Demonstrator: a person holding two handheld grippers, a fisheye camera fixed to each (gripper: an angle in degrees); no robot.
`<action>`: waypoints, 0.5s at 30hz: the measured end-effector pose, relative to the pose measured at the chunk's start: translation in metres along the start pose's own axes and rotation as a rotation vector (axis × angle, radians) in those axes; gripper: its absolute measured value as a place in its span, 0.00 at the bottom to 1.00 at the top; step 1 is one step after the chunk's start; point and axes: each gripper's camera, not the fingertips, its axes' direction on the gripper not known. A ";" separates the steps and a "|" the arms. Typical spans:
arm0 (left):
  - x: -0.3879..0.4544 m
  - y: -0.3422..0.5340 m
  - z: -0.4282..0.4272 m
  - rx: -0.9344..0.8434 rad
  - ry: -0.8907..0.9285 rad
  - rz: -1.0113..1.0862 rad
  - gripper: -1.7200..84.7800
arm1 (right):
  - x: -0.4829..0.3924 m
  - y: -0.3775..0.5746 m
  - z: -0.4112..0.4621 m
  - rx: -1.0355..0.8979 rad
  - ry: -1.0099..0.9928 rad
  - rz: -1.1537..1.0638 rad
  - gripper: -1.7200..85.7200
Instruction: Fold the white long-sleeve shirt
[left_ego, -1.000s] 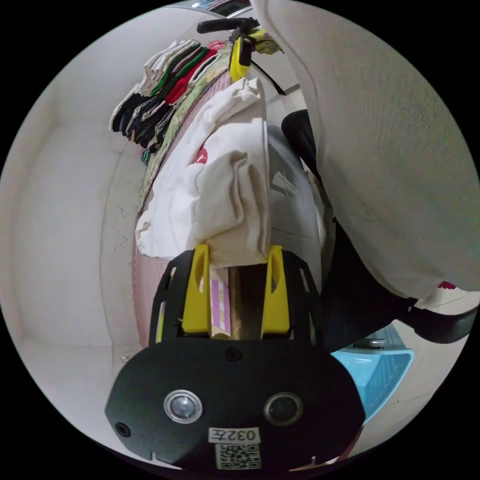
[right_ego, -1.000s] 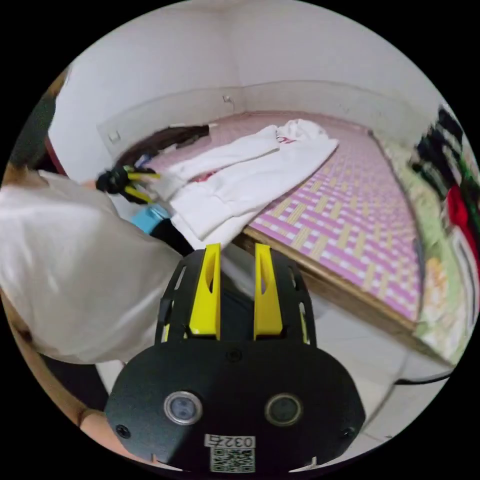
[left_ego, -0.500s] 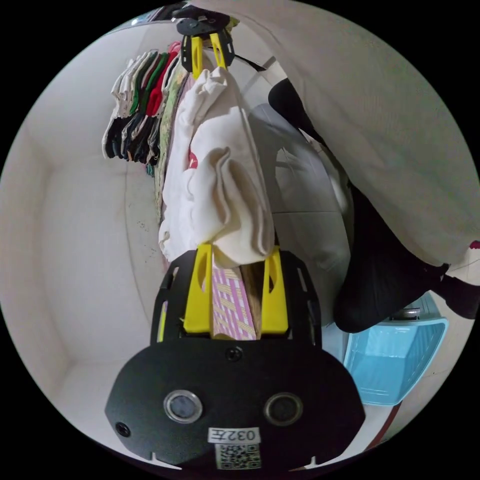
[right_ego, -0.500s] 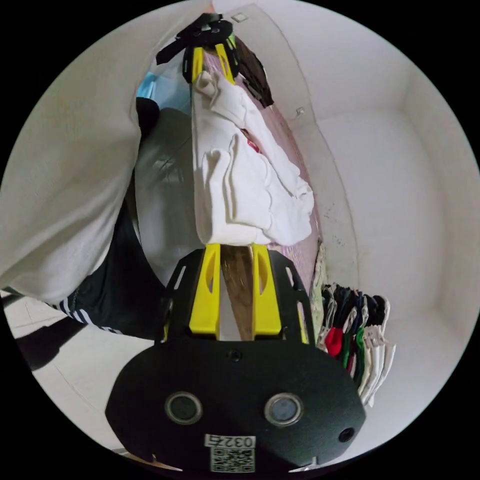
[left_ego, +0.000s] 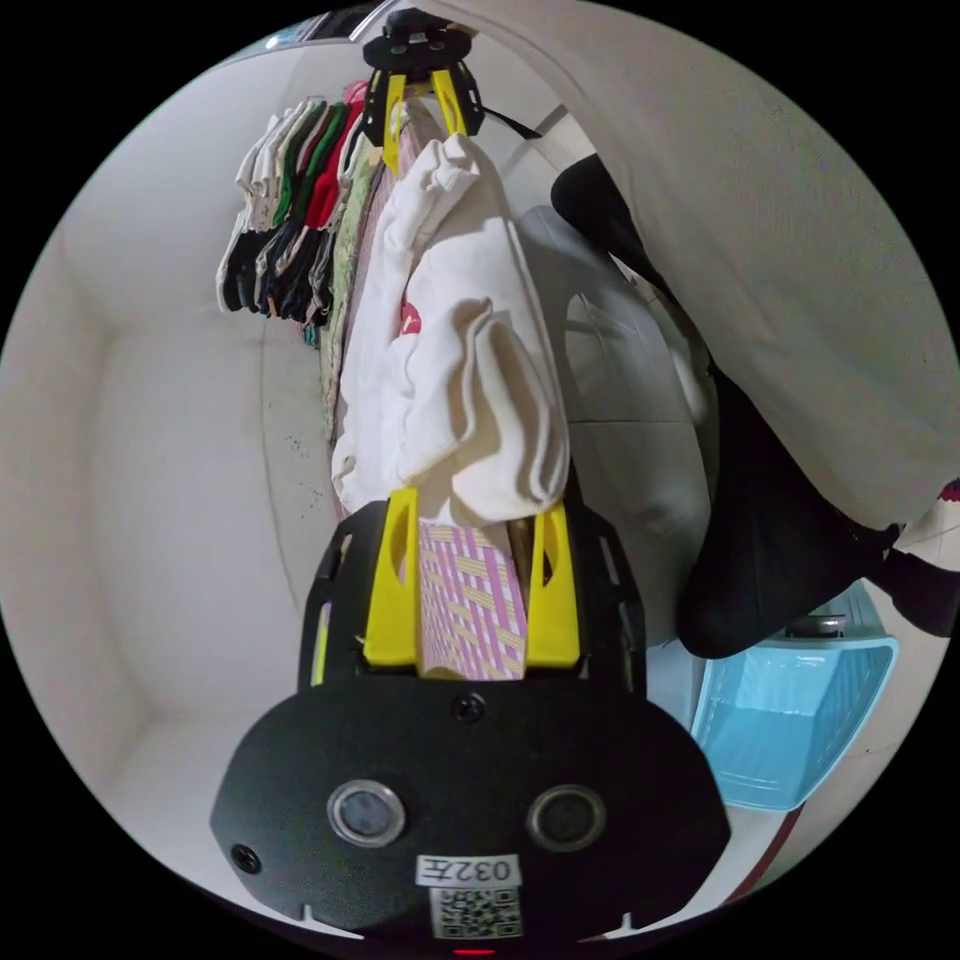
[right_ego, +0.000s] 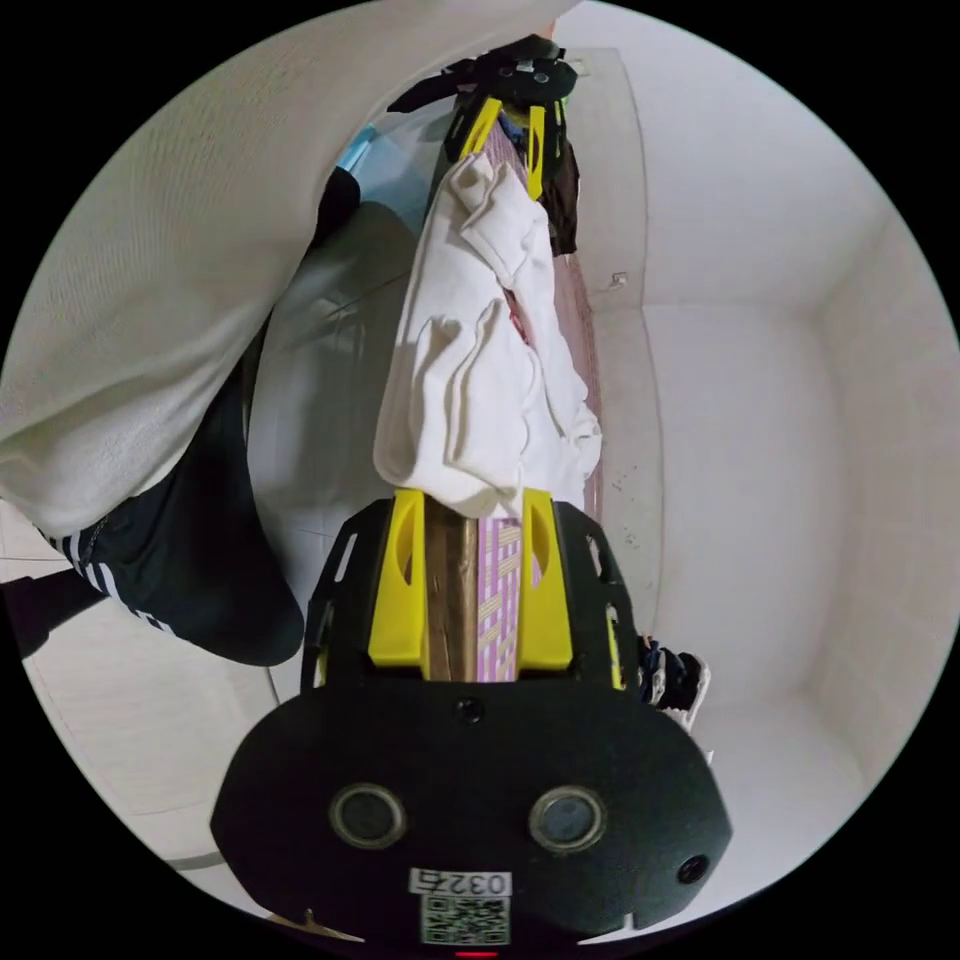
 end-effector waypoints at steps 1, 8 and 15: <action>-0.001 0.000 -0.001 0.001 -0.004 -0.006 0.21 | 0.000 -0.001 -0.002 0.002 0.006 0.000 0.17; 0.004 -0.001 -0.009 0.005 -0.091 0.088 0.22 | -0.009 -0.010 -0.007 0.021 0.031 -0.111 0.16; -0.005 0.002 -0.015 0.017 -0.187 0.202 0.22 | 0.003 -0.009 -0.001 0.019 -0.014 -0.175 0.15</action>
